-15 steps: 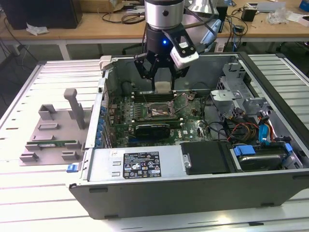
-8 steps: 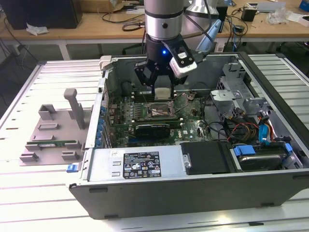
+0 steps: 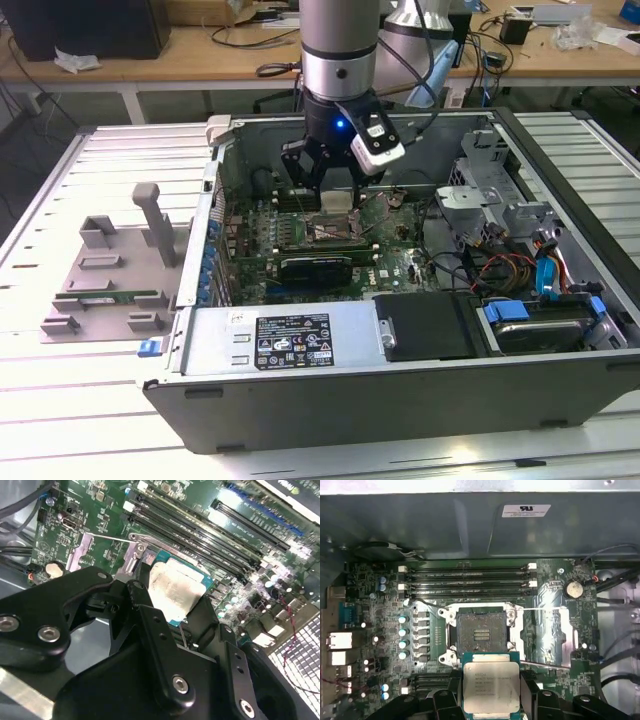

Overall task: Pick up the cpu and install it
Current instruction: 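Pick up the cpu and move it towards the insertion slot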

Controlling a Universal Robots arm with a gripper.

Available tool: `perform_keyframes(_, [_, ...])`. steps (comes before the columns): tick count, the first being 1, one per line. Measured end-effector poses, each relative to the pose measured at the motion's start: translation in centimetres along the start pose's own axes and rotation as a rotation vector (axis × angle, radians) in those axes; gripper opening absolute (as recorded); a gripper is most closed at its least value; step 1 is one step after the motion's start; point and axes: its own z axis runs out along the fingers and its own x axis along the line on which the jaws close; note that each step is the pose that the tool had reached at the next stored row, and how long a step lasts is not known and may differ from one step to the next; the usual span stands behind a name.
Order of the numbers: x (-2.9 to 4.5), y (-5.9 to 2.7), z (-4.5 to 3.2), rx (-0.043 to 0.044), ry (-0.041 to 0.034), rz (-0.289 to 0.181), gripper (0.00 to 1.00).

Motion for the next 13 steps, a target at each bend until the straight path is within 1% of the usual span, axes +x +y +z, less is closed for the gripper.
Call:
perform_keyframes(2, [0.01,0.14,0.34,0.0012,0.0002,-0.002,0.55])
perform_keyframes(7, [0.04,0.54,1.62,0.0043,0.0017,-0.005,0.55])
perform_keyframes(9, [0.07,1.0,2.23,0.0069,0.004,-0.006,0.55])
perform_keyframes(13, [0.1,1.65,2.54,0.0098,0.0049,-0.009,0.55])
